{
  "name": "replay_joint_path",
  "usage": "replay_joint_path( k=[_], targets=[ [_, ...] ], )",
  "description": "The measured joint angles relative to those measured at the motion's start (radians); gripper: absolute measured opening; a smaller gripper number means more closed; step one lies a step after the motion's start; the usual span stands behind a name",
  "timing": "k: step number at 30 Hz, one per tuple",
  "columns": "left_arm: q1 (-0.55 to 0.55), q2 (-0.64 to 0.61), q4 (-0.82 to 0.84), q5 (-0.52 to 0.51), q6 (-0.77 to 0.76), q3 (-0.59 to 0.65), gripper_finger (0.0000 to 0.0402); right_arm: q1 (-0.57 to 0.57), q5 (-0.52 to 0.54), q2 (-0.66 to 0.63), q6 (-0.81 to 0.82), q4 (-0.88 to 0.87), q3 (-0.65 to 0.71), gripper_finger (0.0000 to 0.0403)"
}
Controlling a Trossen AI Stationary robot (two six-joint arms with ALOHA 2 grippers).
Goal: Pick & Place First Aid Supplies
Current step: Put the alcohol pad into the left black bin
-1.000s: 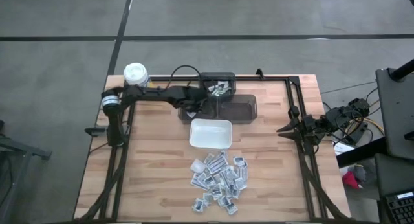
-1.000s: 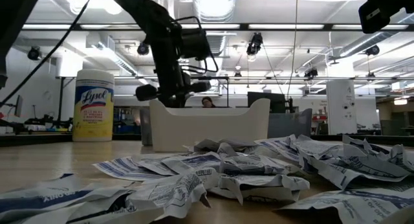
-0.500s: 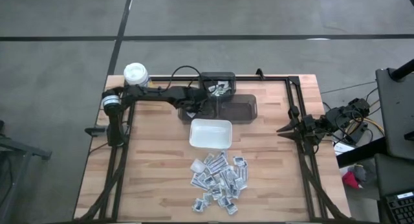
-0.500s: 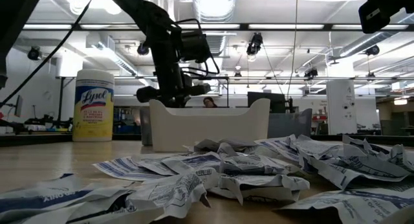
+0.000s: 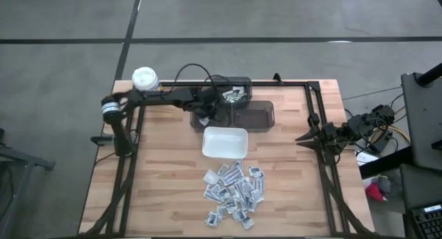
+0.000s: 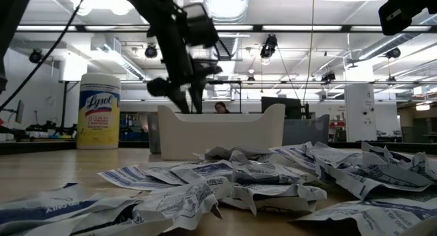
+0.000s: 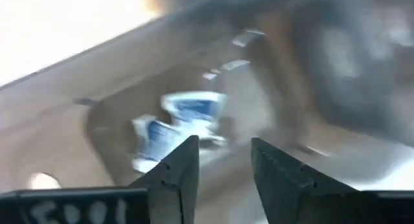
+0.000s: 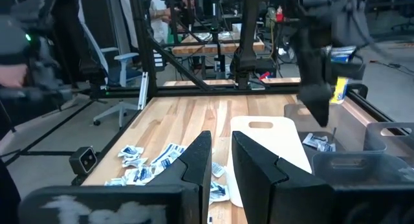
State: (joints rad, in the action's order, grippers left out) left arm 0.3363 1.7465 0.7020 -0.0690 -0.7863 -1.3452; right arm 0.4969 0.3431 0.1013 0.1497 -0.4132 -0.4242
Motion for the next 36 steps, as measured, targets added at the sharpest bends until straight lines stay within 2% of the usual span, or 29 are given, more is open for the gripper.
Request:
replay_joint_path(
  k=[5,9,16,24,28,32,36],
  targets=[
    [-0.074,-0.109,0.004,0.222,0.002,-0.010,0.0136,0.000,0.000,0.000,-0.003,0.000,0.000,0.0059],
    [-0.185,-0.179,0.014,0.290,-0.070,-0.009,0.0136,0.000,0.000,0.000,-0.004,-0.001,0.000,0.0059],
    [-0.428,-0.217,0.007,0.265,-0.278,-0.008,0.0136,0.000,0.000,0.000,-0.004,-0.001,0.000,0.0059],
    [-0.675,-0.158,-0.003,0.146,-0.643,-0.008,0.0135,0.000,0.000,0.000,-0.004,0.000,0.000,0.0059],
    [-0.768,-0.110,-0.019,0.117,-0.773,-0.008,0.0135,0.000,0.000,0.000,-0.002,0.000,0.000,0.0059],
    [-0.827,-0.049,-0.038,0.115,-0.794,-0.007,0.0135,0.000,0.000,0.000,0.000,0.000,0.000,0.0059],
    [-0.859,0.027,-0.104,0.112,-0.692,-0.007,0.0135,0.000,0.000,0.000,0.000,-0.001,0.000,0.0059]
  ],
)
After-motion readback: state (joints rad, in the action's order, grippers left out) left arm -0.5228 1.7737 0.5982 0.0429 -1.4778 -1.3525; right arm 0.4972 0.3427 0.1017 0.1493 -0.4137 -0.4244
